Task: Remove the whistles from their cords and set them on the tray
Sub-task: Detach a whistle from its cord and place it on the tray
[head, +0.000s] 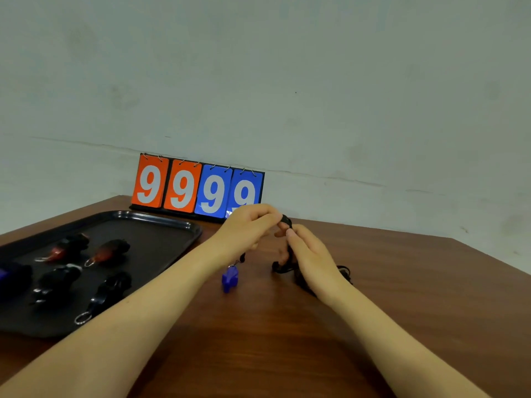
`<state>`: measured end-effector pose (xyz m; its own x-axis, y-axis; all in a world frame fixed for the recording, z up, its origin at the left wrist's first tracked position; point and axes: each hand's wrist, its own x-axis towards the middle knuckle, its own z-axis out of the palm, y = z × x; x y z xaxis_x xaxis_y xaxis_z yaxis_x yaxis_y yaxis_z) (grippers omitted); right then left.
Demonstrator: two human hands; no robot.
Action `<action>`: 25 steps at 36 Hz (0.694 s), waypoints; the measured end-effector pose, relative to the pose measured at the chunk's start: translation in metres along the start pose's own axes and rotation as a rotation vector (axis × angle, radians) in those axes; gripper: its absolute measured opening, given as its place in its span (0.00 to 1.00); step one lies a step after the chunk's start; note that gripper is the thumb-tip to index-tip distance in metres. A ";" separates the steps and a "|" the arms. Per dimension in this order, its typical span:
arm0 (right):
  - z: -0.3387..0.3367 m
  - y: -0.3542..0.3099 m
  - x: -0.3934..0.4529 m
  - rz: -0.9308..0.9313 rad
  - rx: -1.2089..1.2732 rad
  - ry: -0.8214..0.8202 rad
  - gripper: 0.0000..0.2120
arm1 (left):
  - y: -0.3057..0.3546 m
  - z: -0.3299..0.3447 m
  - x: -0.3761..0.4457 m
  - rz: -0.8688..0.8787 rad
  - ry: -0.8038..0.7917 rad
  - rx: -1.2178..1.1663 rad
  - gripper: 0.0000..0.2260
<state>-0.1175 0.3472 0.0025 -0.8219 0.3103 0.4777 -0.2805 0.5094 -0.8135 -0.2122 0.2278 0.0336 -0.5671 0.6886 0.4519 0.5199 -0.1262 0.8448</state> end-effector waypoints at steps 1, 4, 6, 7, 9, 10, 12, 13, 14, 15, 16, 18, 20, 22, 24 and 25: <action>-0.001 0.000 0.001 0.025 0.058 0.019 0.12 | -0.002 -0.001 0.001 0.004 0.011 0.023 0.11; -0.007 -0.003 0.005 0.138 0.336 0.052 0.14 | -0.012 -0.005 0.003 0.071 0.042 0.256 0.11; -0.016 -0.004 0.008 0.200 0.574 0.093 0.14 | -0.020 -0.006 0.003 0.093 0.027 0.399 0.11; -0.020 -0.002 0.010 0.215 0.684 0.119 0.14 | -0.024 -0.007 0.004 0.081 0.014 0.445 0.11; -0.030 0.002 0.013 0.233 0.860 0.190 0.14 | -0.031 -0.009 0.004 0.041 -0.009 0.547 0.12; -0.035 0.004 0.015 0.246 0.926 0.241 0.14 | -0.034 -0.010 0.005 0.022 -0.012 0.584 0.12; -0.045 0.009 0.018 0.270 1.030 0.338 0.15 | -0.040 -0.015 0.006 -0.016 0.002 0.572 0.13; -0.050 0.011 0.019 0.281 1.072 0.379 0.15 | -0.043 -0.017 0.007 -0.034 0.011 0.537 0.14; -0.054 0.013 0.019 0.287 1.099 0.417 0.16 | -0.044 -0.018 0.008 -0.047 0.020 0.499 0.15; -0.058 0.016 0.020 0.290 1.115 0.450 0.16 | -0.046 -0.019 0.009 -0.063 0.023 0.466 0.15; -0.061 0.019 0.019 0.295 1.115 0.474 0.16 | -0.047 -0.019 0.010 -0.085 0.022 0.440 0.16; -0.063 0.023 0.020 0.311 1.054 0.510 0.16 | -0.049 -0.019 0.012 -0.151 -0.001 0.377 0.17; -0.064 0.025 0.019 0.335 0.882 0.547 0.15 | -0.049 -0.016 0.013 -0.228 -0.019 0.251 0.16; -0.062 0.025 0.017 0.328 0.559 0.586 0.13 | -0.048 -0.013 0.012 -0.294 -0.006 0.120 0.15; -0.057 0.026 0.014 0.282 0.102 0.580 0.11 | -0.045 -0.012 0.010 -0.305 0.042 0.042 0.12; -0.055 0.027 0.012 0.255 -0.130 0.546 0.09 | -0.042 -0.011 0.010 -0.287 0.072 0.016 0.11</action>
<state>-0.1077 0.4089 0.0046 -0.4729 0.7841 0.4020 -0.0171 0.4480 -0.8939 -0.2464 0.2320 0.0056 -0.7359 0.6421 0.2148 0.3417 0.0782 0.9366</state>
